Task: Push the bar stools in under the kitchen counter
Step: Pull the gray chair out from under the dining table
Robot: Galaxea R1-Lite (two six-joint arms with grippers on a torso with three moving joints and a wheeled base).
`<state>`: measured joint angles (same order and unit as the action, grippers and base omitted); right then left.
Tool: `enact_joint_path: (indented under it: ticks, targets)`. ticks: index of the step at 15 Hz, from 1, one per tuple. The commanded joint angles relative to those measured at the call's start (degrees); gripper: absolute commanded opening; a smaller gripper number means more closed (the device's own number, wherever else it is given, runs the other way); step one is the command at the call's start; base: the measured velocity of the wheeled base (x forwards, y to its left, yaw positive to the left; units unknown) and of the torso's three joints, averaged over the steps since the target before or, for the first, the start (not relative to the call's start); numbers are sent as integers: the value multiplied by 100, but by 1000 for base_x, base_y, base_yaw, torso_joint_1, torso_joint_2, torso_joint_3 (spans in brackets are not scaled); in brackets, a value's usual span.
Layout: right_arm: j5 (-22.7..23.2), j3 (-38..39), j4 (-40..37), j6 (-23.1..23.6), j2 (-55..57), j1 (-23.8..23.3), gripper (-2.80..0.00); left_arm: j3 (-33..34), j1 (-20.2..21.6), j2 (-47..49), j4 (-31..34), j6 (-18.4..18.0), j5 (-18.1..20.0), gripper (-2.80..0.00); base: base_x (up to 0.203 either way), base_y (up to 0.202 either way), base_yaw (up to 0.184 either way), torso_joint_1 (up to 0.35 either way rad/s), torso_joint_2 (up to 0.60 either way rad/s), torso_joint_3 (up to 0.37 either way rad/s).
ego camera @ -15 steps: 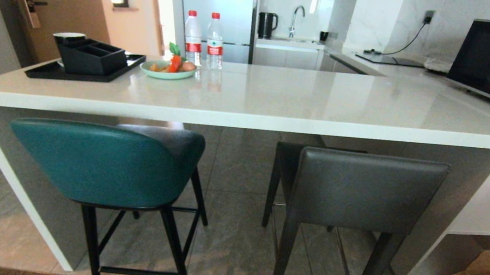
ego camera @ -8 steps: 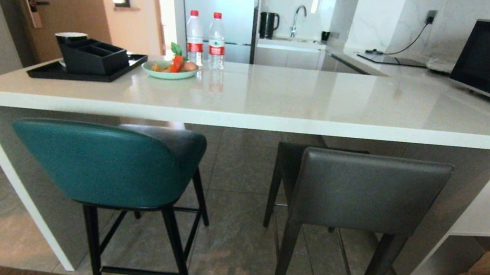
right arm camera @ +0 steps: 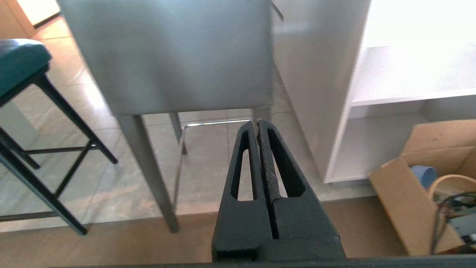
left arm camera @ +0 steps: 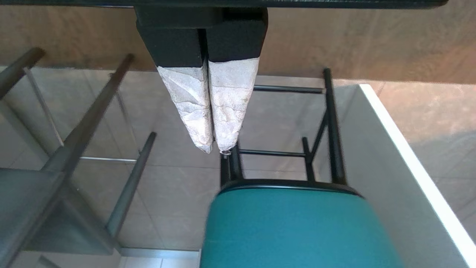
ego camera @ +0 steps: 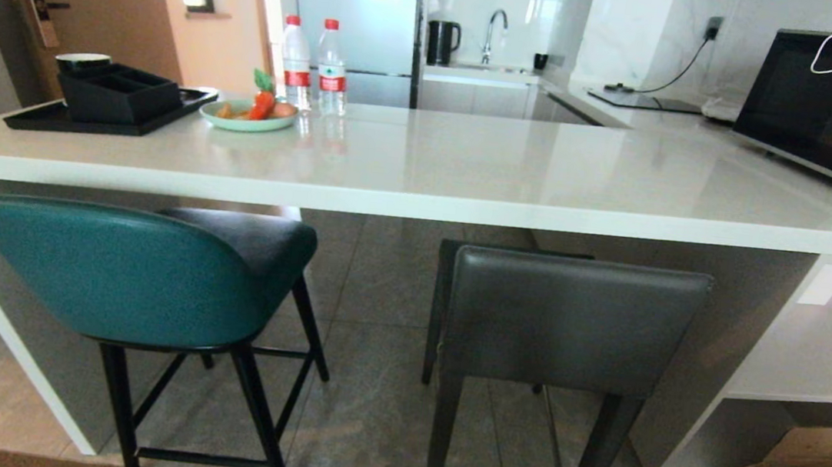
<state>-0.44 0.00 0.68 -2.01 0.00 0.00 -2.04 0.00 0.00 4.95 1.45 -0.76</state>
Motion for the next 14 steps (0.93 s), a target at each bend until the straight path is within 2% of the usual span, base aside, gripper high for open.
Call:
enact_joint_path:
  ticks: [1,14]
  targets:
    - [0,26,2,-1,9,0,-280,1,0,0,6,4,-3,-280,0,-194,2,-2,6,-1]
    - [0,26,2,-1,9,0,-280,1,0,0,6,4,-3,-280,0,-194,1,2,1,2]
